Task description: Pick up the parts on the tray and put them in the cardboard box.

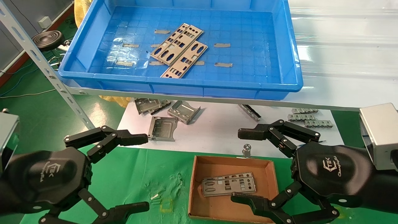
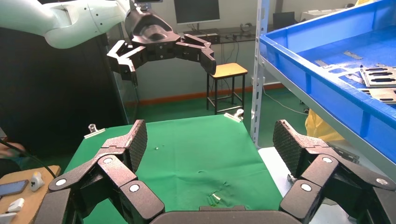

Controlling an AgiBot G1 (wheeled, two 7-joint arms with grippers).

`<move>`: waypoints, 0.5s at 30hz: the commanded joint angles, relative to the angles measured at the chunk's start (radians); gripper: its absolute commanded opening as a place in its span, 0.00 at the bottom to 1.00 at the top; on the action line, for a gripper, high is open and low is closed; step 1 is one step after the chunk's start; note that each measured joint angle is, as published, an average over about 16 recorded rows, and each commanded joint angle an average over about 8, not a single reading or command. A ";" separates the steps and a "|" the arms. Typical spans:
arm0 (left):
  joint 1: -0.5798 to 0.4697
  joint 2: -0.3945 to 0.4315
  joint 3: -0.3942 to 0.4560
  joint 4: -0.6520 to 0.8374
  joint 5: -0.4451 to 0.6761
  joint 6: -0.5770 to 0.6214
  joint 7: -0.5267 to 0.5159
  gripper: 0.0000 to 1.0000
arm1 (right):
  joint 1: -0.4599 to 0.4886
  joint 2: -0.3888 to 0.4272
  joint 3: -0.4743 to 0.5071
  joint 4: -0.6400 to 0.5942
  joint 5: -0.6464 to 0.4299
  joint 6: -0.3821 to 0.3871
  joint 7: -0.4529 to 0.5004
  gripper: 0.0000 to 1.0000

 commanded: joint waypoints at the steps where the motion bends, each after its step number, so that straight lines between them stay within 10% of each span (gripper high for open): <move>1: 0.000 0.000 0.000 0.000 0.000 0.000 0.000 1.00 | 0.000 0.000 0.000 0.000 0.000 0.000 0.000 1.00; 15: 0.000 0.000 0.000 0.000 0.000 0.000 0.000 1.00 | 0.000 0.000 0.000 0.000 0.000 0.000 0.000 1.00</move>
